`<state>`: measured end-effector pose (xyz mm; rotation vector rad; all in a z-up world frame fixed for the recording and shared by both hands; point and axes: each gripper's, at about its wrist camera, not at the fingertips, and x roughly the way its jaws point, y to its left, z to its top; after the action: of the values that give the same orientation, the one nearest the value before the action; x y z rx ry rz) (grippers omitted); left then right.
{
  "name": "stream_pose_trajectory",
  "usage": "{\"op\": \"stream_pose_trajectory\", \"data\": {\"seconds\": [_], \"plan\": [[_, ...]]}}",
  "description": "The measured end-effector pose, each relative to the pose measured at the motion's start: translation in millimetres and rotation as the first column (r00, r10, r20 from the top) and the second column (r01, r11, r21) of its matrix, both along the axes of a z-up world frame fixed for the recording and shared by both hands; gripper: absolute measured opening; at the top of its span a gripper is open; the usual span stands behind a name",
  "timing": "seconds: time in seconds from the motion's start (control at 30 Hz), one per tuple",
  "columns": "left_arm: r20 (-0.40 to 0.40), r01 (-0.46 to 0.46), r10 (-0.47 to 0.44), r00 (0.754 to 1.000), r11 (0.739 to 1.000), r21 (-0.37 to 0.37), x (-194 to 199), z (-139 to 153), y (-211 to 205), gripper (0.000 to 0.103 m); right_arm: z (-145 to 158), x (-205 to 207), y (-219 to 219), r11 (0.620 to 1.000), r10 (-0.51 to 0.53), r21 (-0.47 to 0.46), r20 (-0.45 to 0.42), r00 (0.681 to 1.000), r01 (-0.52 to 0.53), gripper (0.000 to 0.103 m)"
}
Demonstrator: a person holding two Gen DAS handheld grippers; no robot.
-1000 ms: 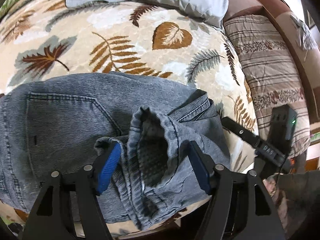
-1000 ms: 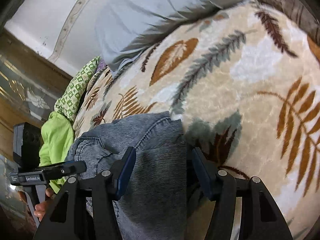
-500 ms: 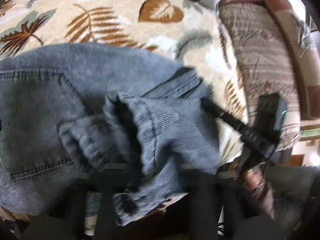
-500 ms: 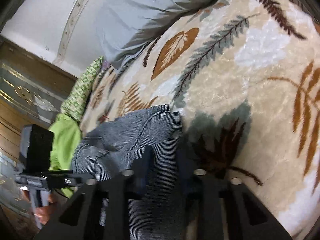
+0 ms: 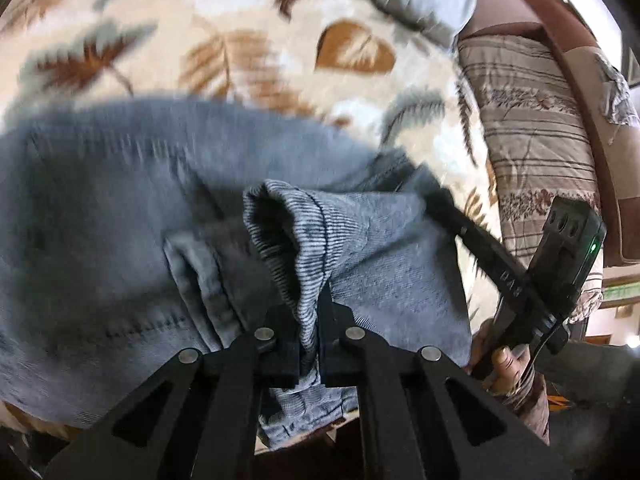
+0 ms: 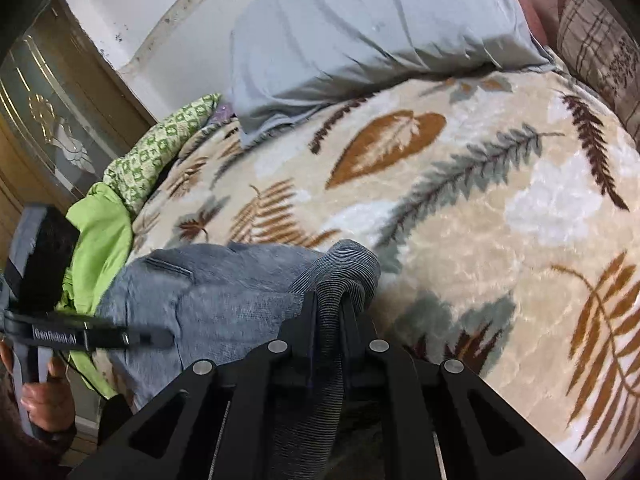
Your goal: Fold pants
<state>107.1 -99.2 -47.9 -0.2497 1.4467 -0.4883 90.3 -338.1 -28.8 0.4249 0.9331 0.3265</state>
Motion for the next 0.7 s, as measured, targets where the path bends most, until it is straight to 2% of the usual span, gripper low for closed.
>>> {"op": "stream_pose_trajectory", "data": {"seconds": [0.1,0.17,0.2,0.3,0.37,0.5,0.53,0.63,0.7], "plan": [[0.003,0.006,-0.006,1.000,1.000,0.024,-7.9,-6.1,-4.1,0.009,-10.6,-2.2,-4.2,1.000,-0.001,-0.018,-0.019,1.000,0.001,0.009],[0.000,-0.011,0.011,1.000,0.999,0.043,-5.8,-11.6,-3.9,0.020,-19.4,-4.3,-8.2,1.000,-0.007,-0.023,-0.033,0.999,0.006,0.010],[-0.016,-0.026,0.027,1.000,0.999,0.045,-3.9,-16.9,-2.5,0.023,-23.4,-4.4,-9.9,1.000,-0.010,-0.022,-0.042,0.999,0.010,0.011],[-0.034,-0.048,0.049,0.998,0.999,0.016,-1.9,-28.7,4.9,0.023,-39.9,-4.6,-15.8,1.000,-0.028,-0.012,-0.073,0.997,0.027,0.018],[-0.022,-0.042,0.043,0.999,0.999,0.020,-2.5,-28.3,3.3,0.023,-48.0,-4.1,-17.8,0.999,-0.032,-0.007,-0.079,0.996,0.031,0.018],[-0.026,-0.038,0.038,0.999,0.999,0.024,0.1,-25.8,2.4,0.023,-49.0,-1.5,-18.6,0.999,-0.033,-0.005,-0.090,0.995,0.032,0.019],[-0.032,-0.042,0.043,0.999,0.999,0.022,0.1,-22.3,5.0,0.023,-46.1,-0.9,-19.6,0.999,-0.032,0.000,-0.100,0.994,0.032,0.022],[0.003,-0.049,0.049,0.999,0.998,0.041,-10.1,-4.6,19.2,0.026,-30.3,-8.5,-32.2,0.994,-0.050,0.089,-0.112,0.992,0.060,0.028],[0.019,-0.039,0.038,0.999,0.999,0.032,-22.0,3.4,26.0,0.035,-22.5,-22.4,-41.7,0.982,-0.039,0.178,-0.119,0.992,0.060,0.038]]}}
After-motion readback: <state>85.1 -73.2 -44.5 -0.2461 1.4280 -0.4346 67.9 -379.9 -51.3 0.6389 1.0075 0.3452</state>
